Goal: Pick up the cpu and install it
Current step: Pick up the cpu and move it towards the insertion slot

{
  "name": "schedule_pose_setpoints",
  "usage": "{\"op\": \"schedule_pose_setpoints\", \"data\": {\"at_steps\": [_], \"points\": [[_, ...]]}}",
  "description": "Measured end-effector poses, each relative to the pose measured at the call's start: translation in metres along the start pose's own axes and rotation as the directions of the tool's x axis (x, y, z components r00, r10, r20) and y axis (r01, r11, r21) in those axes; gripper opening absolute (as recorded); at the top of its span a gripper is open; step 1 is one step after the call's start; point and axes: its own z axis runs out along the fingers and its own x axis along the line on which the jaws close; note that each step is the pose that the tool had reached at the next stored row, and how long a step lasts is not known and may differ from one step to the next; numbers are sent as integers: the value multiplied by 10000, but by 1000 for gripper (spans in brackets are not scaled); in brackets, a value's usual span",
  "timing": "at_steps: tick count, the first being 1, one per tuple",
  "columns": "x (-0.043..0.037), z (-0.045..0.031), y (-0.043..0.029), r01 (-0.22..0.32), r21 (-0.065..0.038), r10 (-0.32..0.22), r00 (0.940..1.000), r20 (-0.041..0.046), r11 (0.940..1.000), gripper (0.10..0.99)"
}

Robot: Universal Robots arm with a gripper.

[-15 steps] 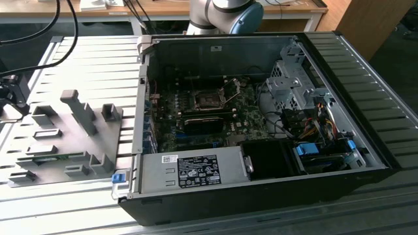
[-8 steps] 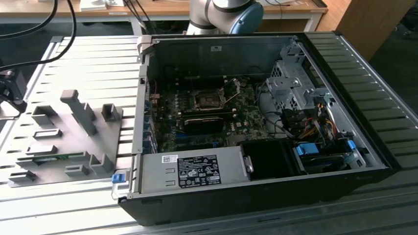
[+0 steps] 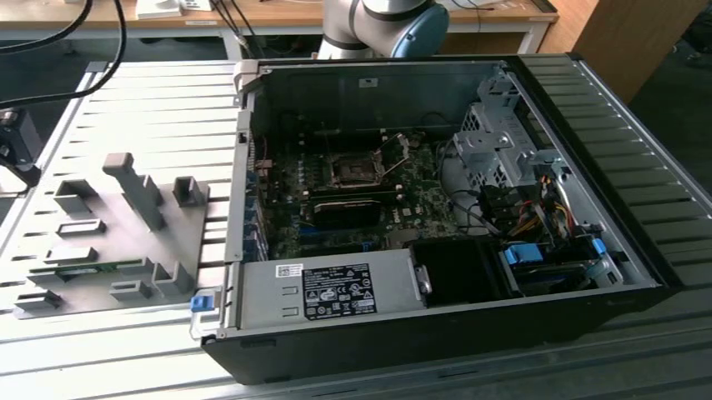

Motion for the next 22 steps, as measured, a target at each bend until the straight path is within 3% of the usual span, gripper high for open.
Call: {"op": "schedule_pose_setpoints", "data": {"at_steps": [14,22], "points": [[3,-184,19,0,-1,0,10000,1,10000,529],[6,-346,36,0,-1,0,10000,1,10000,529]]}}
